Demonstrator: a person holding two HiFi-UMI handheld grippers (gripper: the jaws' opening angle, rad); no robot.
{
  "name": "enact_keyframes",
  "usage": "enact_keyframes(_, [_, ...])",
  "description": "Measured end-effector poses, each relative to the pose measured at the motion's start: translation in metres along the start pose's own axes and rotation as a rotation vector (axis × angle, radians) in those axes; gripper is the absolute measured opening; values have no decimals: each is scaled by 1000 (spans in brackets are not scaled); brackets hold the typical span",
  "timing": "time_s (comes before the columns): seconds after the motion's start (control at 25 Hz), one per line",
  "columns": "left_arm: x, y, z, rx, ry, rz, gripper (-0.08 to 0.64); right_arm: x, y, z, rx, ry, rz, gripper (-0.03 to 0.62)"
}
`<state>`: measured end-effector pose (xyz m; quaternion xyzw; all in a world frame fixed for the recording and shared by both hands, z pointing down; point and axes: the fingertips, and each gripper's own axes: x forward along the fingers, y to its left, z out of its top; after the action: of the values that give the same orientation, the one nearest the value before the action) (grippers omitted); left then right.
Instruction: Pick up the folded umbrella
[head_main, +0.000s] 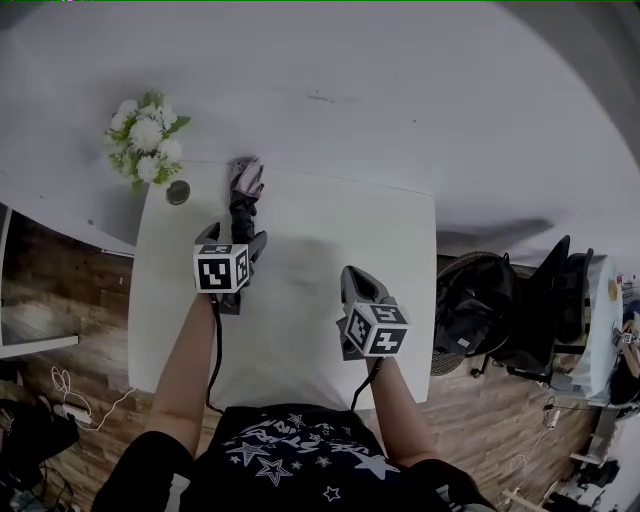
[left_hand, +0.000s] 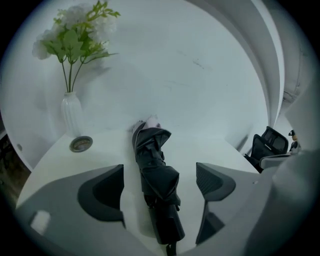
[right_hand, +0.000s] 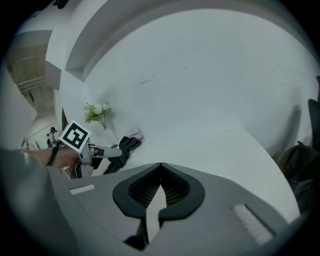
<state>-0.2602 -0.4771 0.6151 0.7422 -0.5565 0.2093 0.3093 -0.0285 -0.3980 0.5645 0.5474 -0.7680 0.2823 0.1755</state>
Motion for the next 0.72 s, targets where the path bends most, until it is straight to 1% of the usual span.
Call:
enact_keyframes(0.08, [8,2,-5,1,15,7,457,3,-2,-2,13,5,1,17])
enact_keyframes(0.16, [13,3,-5,-13,11,16,451,5,-5,-4,20,11,1,17])
enact_keyframes(0.28, [20,3,-3,-27,7,29,428,7,-9,-6,25,19,-1,17])
enact_keyframes(0.36, [24,2,-1,-22,12,34,416,7,-9,-7,27,21,-1,17])
enact_keyframes(0.56, [32,-3,-3,-24,42,22,366,7,-9,-10,28,27,1,17])
enact_keyframes(0.64, [33,-1,-3,-33,38,34,357,6,-10,-11,31,30,-2,17])
enact_keyframes(0.72, [34,4,-4,-44,36,53,329,6,-11,-12,31,32,-6,17])
